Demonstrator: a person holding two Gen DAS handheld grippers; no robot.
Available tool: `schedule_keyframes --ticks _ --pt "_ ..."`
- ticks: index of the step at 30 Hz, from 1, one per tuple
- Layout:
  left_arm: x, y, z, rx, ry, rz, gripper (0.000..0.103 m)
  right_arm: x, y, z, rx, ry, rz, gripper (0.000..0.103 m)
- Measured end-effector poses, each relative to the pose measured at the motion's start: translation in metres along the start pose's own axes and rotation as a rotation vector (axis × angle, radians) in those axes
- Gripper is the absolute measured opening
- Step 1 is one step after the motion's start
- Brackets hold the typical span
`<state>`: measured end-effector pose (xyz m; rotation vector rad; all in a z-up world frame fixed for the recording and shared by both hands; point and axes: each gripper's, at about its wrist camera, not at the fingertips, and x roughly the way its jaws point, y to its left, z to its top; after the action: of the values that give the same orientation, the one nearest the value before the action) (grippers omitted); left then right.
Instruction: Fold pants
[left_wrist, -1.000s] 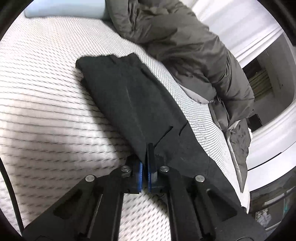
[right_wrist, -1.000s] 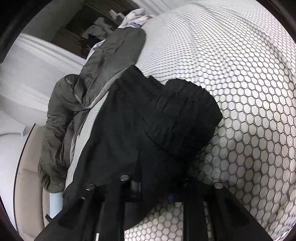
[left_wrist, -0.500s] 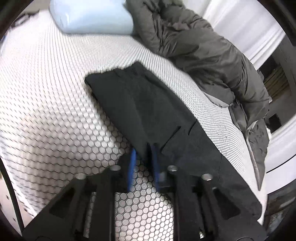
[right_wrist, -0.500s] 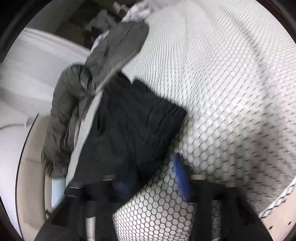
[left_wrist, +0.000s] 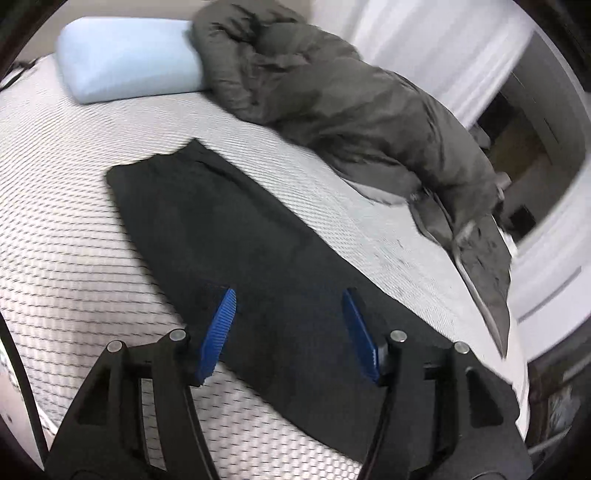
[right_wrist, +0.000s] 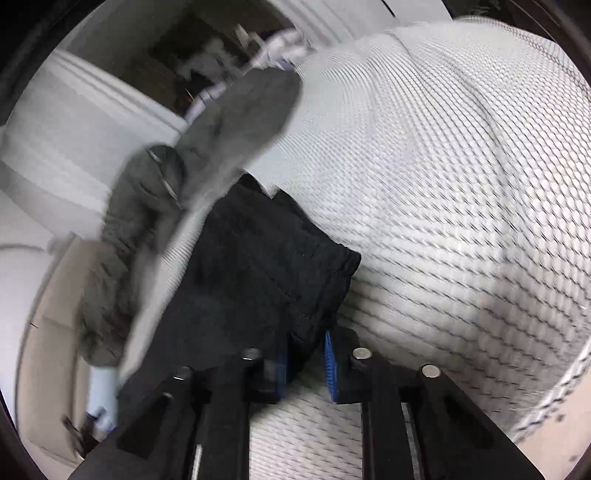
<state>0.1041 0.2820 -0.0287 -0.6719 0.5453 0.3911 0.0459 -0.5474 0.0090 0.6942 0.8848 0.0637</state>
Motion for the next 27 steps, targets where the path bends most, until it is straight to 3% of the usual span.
schedule_keyframes --ticks 1,3,5,7,8,10,12,15,19,21,22,23,24,27 --pt "0.002 -0.010 -0.005 0.024 0.007 -0.009 0.056 0.009 -0.010 -0.001 0.024 0.053 -0.051 0.029" --pt "0.008 -0.027 -0.015 0.067 0.021 -0.046 0.058 0.004 -0.018 0.005 0.075 0.051 0.004 0.033" --pt "0.015 -0.049 -0.030 0.127 0.046 -0.094 0.061 -0.019 -0.007 0.010 0.023 -0.046 -0.045 0.059" --pt "0.023 -0.072 -0.046 0.196 0.076 -0.139 0.066 -0.035 0.012 0.015 -0.065 -0.170 -0.080 0.075" --pt "0.028 -0.087 -0.056 0.250 0.106 -0.167 0.067 -0.036 0.019 0.018 -0.100 -0.180 -0.061 0.079" --pt "0.034 -0.115 -0.077 0.353 0.162 -0.227 0.073 -0.025 0.035 0.029 -0.154 -0.155 -0.034 0.079" --pt "0.038 -0.141 -0.101 0.456 0.215 -0.316 0.086 -0.001 0.058 0.045 -0.215 -0.125 -0.044 0.079" --pt "0.039 -0.164 -0.128 0.575 0.276 -0.399 0.099 0.034 0.083 0.071 -0.307 -0.056 -0.060 0.079" --pt "0.047 -0.177 -0.152 0.671 0.326 -0.419 0.102 0.077 0.108 0.106 -0.361 0.025 -0.036 0.079" --pt "0.057 -0.179 -0.161 0.700 0.364 -0.392 0.102 0.111 0.121 0.119 -0.405 0.106 -0.075 0.057" --pt "0.063 -0.179 -0.163 0.712 0.379 -0.372 0.102 0.124 0.129 0.121 -0.449 0.134 -0.132 0.032" --pt "0.067 -0.179 -0.167 0.724 0.391 -0.353 0.102 0.134 0.136 0.121 -0.492 0.161 -0.145 0.019" --pt "0.070 -0.176 -0.169 0.730 0.400 -0.335 0.102 0.136 0.139 0.122 -0.520 0.153 -0.139 0.013" --pt "0.076 -0.171 -0.173 0.743 0.411 -0.305 0.101 0.145 0.144 0.140 -0.509 0.096 -0.139 0.012"
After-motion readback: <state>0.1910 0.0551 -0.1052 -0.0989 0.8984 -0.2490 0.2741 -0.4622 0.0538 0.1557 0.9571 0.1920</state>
